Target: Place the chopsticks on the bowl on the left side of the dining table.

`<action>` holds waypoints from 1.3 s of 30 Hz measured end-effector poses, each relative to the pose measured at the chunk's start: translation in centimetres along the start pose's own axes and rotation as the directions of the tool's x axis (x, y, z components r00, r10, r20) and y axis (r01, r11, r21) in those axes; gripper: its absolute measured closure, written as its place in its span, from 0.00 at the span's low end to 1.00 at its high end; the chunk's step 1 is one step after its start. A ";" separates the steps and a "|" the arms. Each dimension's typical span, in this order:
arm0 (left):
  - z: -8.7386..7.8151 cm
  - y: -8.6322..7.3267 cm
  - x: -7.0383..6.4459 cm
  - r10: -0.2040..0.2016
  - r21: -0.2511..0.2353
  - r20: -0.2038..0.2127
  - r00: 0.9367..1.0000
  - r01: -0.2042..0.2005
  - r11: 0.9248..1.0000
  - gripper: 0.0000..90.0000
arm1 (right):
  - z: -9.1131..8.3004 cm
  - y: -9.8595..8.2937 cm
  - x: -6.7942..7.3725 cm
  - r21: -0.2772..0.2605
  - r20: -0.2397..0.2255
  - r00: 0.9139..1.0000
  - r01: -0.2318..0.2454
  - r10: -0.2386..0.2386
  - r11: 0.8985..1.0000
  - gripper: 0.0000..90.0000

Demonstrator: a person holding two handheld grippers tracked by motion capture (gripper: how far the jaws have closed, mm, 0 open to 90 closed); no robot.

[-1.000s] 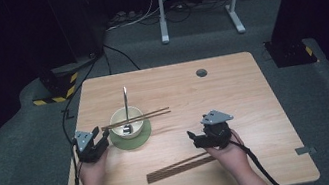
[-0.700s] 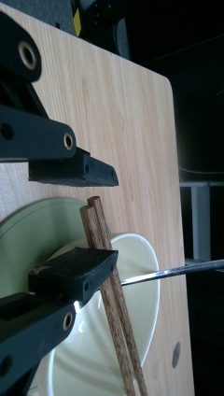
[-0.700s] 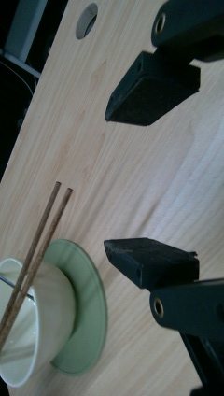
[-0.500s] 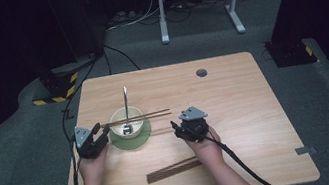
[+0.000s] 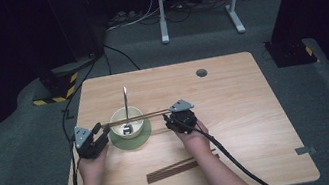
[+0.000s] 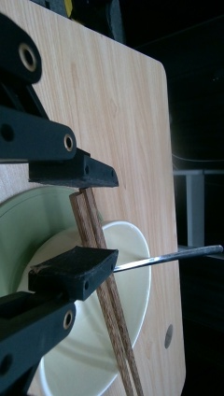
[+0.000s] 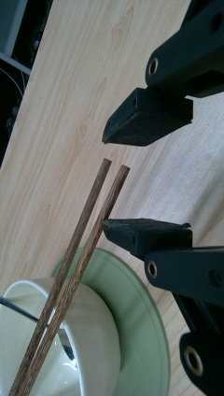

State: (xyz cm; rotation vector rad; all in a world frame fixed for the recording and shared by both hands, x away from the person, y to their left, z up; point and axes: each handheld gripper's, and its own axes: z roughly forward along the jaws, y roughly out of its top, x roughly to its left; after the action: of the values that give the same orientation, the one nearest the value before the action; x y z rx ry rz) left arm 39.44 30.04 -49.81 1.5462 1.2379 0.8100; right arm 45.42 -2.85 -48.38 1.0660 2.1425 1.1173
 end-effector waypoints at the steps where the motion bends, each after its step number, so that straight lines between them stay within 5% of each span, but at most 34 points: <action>1: 0.0 0.0 0.0 0.001 -0.001 0.003 1.000 -0.001 1.000 0.65 | 0.1 0.1 0.1 -0.002 -0.002 1.000 -0.002 0.002 1.000 0.58; 22: 0.0 -0.1 0.8 -0.028 -0.004 -0.006 1.000 0.028 1.000 0.65 | -0.3 -0.1 1.9 -0.001 0.004 1.000 0.025 -0.025 1.000 0.65; 39: -1.0 -0.3 0.8 -0.011 -0.021 -0.018 1.000 0.011 1.000 0.55 | -1.1 -0.7 1.1 0.000 0.008 1.000 -0.003 0.003 1.000 0.58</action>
State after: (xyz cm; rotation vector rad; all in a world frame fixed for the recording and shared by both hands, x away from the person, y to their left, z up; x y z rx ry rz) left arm 38.67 31.10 -49.86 1.5172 1.2467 0.8292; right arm 43.72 -2.73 -48.42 1.0723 2.1352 1.1122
